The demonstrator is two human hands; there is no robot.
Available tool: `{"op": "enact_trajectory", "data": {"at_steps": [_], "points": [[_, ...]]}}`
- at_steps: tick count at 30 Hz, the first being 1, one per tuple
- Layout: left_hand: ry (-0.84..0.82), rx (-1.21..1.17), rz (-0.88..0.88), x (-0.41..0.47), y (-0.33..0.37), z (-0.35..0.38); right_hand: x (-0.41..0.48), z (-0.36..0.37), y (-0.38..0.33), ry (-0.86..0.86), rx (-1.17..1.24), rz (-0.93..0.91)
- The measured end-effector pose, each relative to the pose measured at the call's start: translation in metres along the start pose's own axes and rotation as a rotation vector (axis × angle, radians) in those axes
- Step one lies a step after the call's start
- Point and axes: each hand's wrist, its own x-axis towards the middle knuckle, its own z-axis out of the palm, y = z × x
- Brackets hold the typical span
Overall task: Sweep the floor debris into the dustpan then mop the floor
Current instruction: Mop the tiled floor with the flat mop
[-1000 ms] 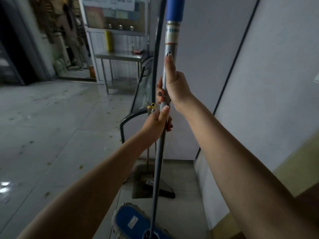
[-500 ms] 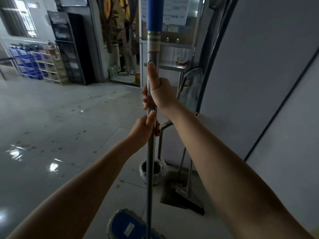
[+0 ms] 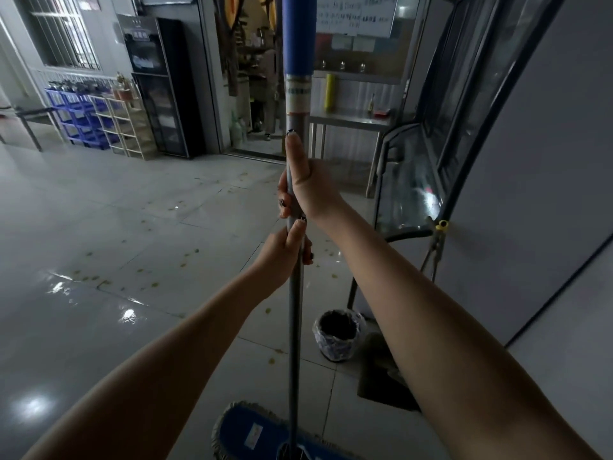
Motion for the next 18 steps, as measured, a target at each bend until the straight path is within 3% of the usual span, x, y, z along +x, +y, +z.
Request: {"op": "enact_trajectory", "data": {"at_steps": [18], "points": [[0.07, 0.017, -0.114, 0.117, -0.067, -0.125, 0.167, 0.097, 0.069, -0.102, 0.05, 0.04]]}}
